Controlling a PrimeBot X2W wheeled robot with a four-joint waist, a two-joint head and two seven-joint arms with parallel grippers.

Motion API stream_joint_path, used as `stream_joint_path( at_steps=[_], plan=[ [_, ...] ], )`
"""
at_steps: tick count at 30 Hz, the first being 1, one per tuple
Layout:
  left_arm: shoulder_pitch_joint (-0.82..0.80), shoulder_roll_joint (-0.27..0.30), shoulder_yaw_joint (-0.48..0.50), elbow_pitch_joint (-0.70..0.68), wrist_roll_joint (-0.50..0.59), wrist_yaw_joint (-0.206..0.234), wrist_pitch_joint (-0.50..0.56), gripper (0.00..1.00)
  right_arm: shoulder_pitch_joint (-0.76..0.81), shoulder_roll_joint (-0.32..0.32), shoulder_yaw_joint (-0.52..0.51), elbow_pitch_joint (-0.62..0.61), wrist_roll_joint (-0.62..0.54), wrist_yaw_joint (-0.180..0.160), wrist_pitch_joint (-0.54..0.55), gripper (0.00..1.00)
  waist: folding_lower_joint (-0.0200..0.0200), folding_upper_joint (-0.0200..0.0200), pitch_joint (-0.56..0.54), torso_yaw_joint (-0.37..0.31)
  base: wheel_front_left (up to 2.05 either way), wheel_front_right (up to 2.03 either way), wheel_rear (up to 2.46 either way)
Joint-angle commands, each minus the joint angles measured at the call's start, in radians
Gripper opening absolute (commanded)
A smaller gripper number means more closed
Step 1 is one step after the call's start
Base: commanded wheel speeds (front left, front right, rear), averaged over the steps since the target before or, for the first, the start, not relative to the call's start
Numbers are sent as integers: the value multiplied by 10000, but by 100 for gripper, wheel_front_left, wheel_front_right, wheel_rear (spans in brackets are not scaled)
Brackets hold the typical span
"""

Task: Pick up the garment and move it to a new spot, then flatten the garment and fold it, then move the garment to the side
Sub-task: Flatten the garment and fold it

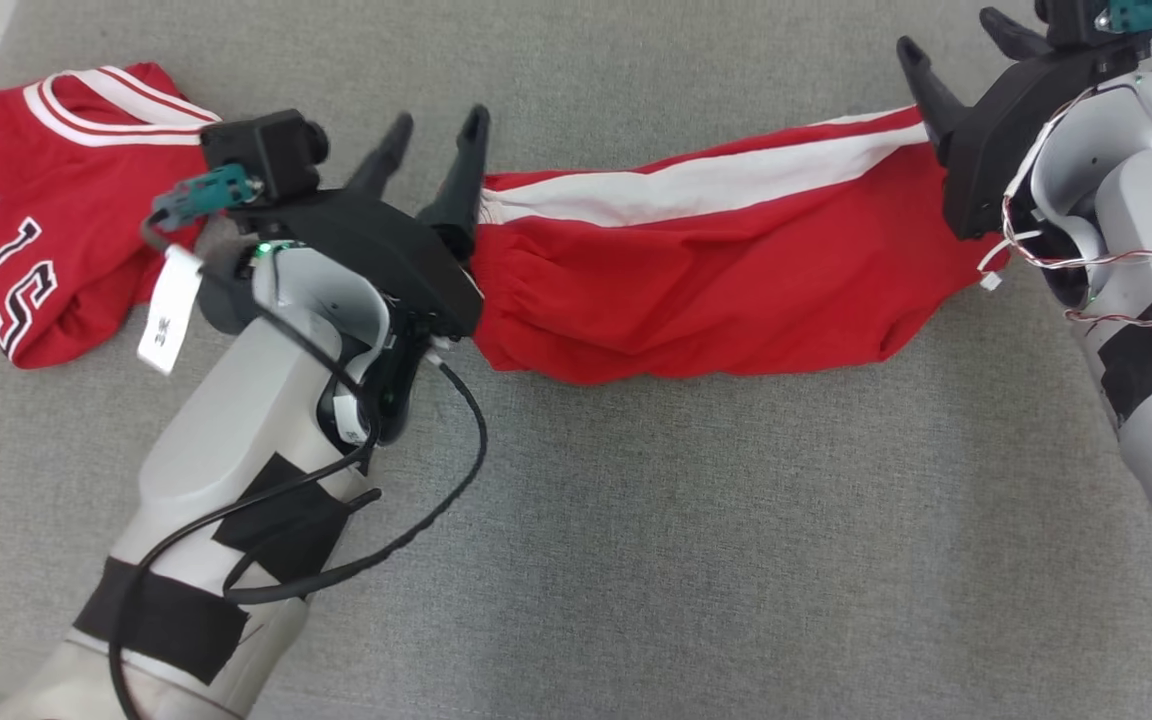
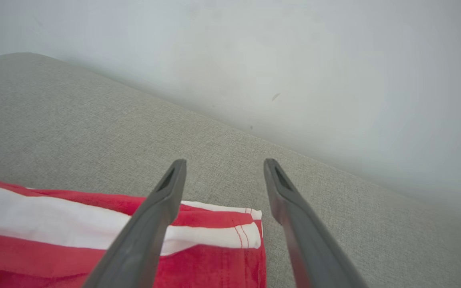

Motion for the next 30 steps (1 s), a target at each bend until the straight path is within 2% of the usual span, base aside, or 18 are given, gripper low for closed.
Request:
stream_joint_path(
  at_steps=[1, 7, 11, 24, 30],
  plan=[
    [-34, 193, -54, -33, 230, -96, -358, 100, -16, 1, -108, 96, -85, -7, -169, 100, 0, -1, -162, -12, 0, 0, 0],
    [472, 488, -41, -195, 658, -103, -1586, 100, 488, 163, -466, 353, -180, -7, -594, 100, 0, -1, -699, -125, 0, 0, 0],
    [925, 667, 131, -606, 941, -133, -1912, 100, 853, 266, -737, 408, -130, -7, -830, 100, 0, -1, -1031, -202, 0, 0, 0],
    [4297, 1484, 1350, -3761, 2569, -6, -2011, 100, 2584, 685, -1841, 529, -108, -7, -785, 100, 0, -1, -2251, -436, 0, 0, 0],
    [5963, 1487, 2145, -5226, 3167, -188, -2011, 100, 3215, 945, -2331, 491, -252, -7, -773, 100, 0, -1, -2523, -490, 0, 0, 0]
  ],
)
